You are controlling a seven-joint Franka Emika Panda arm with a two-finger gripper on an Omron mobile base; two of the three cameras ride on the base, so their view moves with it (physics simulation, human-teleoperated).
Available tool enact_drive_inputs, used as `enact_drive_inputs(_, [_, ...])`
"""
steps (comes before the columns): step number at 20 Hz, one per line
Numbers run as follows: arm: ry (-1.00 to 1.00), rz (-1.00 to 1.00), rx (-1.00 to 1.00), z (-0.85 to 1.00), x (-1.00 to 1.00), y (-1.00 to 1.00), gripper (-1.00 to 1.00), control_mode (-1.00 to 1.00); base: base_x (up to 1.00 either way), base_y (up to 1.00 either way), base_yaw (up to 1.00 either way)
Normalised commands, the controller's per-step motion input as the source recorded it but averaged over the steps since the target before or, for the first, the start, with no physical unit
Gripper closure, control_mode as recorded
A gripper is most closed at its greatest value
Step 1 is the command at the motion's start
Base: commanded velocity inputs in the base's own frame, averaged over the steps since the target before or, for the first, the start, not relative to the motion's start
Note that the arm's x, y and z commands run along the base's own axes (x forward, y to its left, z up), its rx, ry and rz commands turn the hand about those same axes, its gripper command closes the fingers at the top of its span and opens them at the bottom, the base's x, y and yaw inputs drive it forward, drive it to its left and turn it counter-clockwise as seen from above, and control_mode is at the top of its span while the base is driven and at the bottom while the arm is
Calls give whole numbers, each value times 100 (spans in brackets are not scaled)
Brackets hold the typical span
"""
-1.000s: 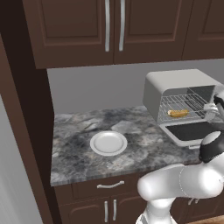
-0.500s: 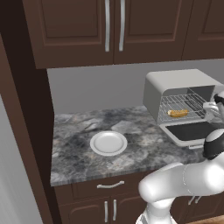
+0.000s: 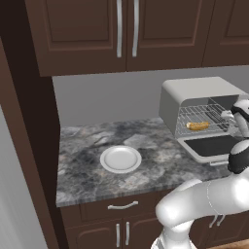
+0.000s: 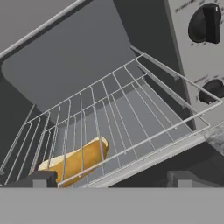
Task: Open the toaster oven door. Place the hotdog bun on the bottom rack in the toaster oven and place the chicken drumstick on the top rack.
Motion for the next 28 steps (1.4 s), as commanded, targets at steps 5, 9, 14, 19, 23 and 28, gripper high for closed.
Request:
enact_drive_inputs(5, [0, -10, 2, -1, 5, 0, -100, -100, 0, 0, 0])
enact_drive_inputs(9, [1, -10, 3, -11, 0, 0, -100, -100, 0, 0, 0])
enact_drive_inputs(14, [3, -7, 5, -5, 0, -3, -100, -100, 0, 0, 0])
enact_drive_inputs(19, [2, -2, 5, 0, 7, -6, -100, -100, 0, 0, 0])
enact_drive_inputs(23, [6, 0, 6, -20, 0, -1, -100, -100, 0, 0, 0])
enact_drive_inputs(28, [2, 0, 6, -4, 0, 0, -100, -100, 0, 0, 0])
